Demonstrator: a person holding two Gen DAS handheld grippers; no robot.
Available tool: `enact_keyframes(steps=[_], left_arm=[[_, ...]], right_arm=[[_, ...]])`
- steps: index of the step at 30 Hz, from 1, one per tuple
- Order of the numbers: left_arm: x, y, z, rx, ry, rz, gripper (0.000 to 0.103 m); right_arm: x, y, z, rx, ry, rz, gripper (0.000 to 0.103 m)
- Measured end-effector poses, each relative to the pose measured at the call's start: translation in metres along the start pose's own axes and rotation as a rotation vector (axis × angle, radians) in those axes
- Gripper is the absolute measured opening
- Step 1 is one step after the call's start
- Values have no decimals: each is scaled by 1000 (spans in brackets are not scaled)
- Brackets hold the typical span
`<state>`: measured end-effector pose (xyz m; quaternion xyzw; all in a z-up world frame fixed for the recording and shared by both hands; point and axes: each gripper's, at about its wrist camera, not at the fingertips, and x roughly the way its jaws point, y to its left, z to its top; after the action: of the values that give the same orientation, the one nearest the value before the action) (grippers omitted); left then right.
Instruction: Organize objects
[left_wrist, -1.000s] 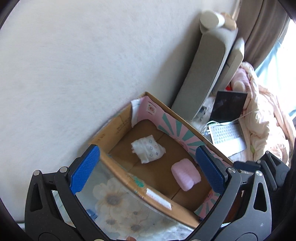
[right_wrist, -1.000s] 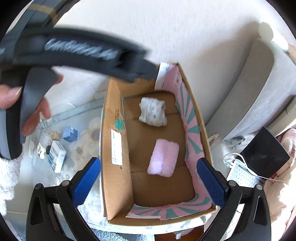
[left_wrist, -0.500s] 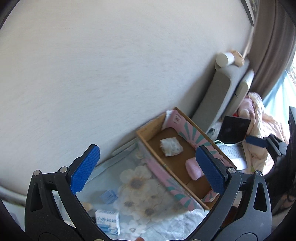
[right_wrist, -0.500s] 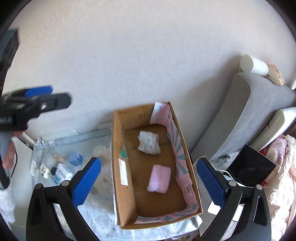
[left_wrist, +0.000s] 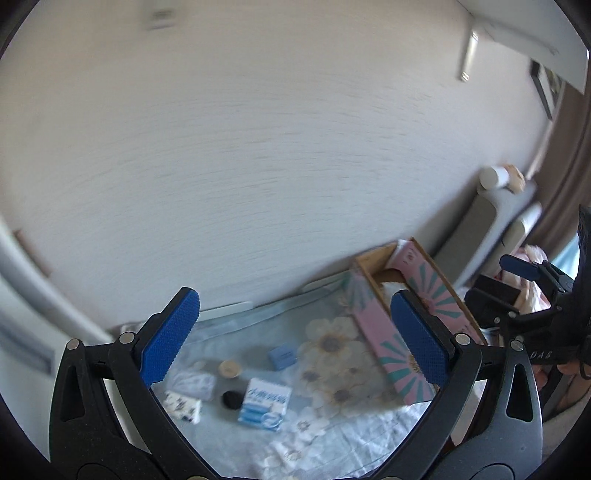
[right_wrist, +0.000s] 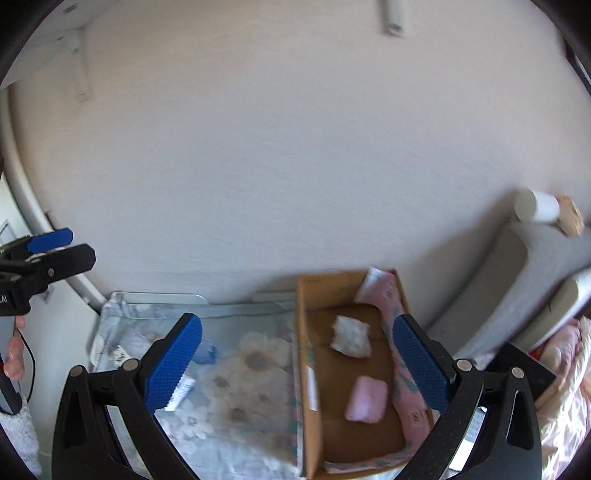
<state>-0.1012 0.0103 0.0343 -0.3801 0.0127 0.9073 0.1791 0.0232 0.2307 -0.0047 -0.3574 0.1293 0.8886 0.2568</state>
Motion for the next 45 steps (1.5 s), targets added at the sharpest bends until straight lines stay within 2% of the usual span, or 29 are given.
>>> enact_keyframes(steps=[8, 18, 25, 32, 37, 45], left_arm=[[-37, 69, -39, -111, -24, 132, 103], [-48, 133, -100, -271, 13, 218, 103], [-17, 150, -148, -347, 67, 219, 103], [25, 151, -184, -312, 100, 223, 103], [59, 155, -211, -272, 100, 222, 103], [112, 159, -239, -213, 119, 242, 101]], right_arm=[[7, 49, 9, -61, -23, 119, 103], [41, 107, -4, -150, 36, 253, 103], [80, 138, -32, -224, 120, 323, 103], [118, 160, -76, -336, 183, 367, 103], [135, 165, -107, -420, 167, 414, 103], [162, 176, -148, -551, 101, 432, 103]])
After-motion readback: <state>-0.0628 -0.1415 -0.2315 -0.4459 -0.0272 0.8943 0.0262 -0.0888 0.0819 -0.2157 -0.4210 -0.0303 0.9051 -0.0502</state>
